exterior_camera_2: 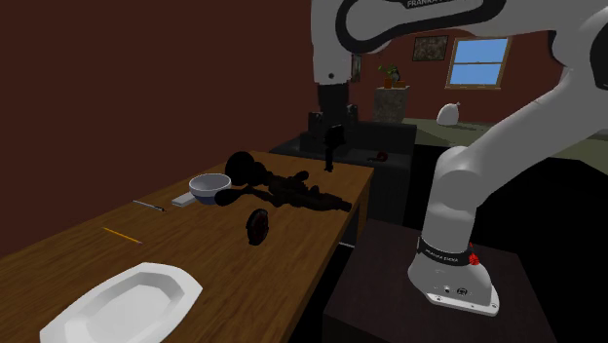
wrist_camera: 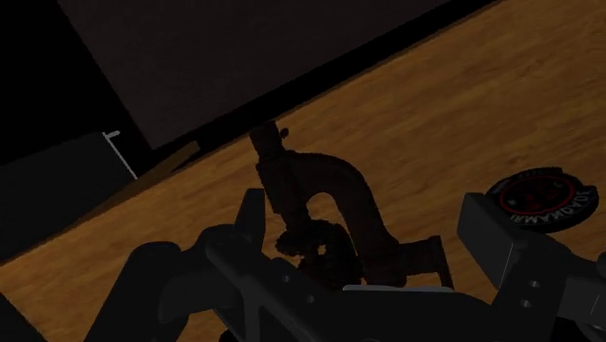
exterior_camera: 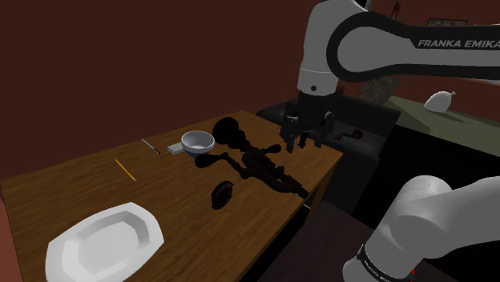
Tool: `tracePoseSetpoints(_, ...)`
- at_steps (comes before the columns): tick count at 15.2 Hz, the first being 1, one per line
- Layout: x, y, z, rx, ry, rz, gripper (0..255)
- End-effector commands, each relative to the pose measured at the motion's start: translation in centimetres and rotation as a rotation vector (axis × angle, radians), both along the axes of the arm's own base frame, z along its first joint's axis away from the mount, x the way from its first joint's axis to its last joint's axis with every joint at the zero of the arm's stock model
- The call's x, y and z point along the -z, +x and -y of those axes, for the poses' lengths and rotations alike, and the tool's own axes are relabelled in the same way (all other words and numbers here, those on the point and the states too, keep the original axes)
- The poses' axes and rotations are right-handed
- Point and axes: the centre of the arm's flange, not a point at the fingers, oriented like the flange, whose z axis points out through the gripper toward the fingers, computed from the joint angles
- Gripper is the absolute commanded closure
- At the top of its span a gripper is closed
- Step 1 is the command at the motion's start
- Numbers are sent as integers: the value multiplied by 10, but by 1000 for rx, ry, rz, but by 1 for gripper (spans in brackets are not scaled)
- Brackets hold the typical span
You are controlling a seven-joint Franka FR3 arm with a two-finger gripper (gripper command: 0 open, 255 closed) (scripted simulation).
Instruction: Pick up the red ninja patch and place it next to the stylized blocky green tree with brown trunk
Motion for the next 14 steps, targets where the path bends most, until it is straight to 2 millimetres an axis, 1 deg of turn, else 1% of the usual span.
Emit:
tracePoseSetpoints(1, 16, 10, -22, 115, -2, 9, 0)
tracePoseSetpoints(4, 37, 27, -50, 270, -7, 21, 0)
tracePoseSetpoints(8, 66, 56, -82, 478, -13, 36, 0)
tracePoseSetpoints(11, 86, 82, -101, 634, -18, 48, 0)
tracePoseSetpoints(14, 107, 111, -116, 790, -23, 60, 0)
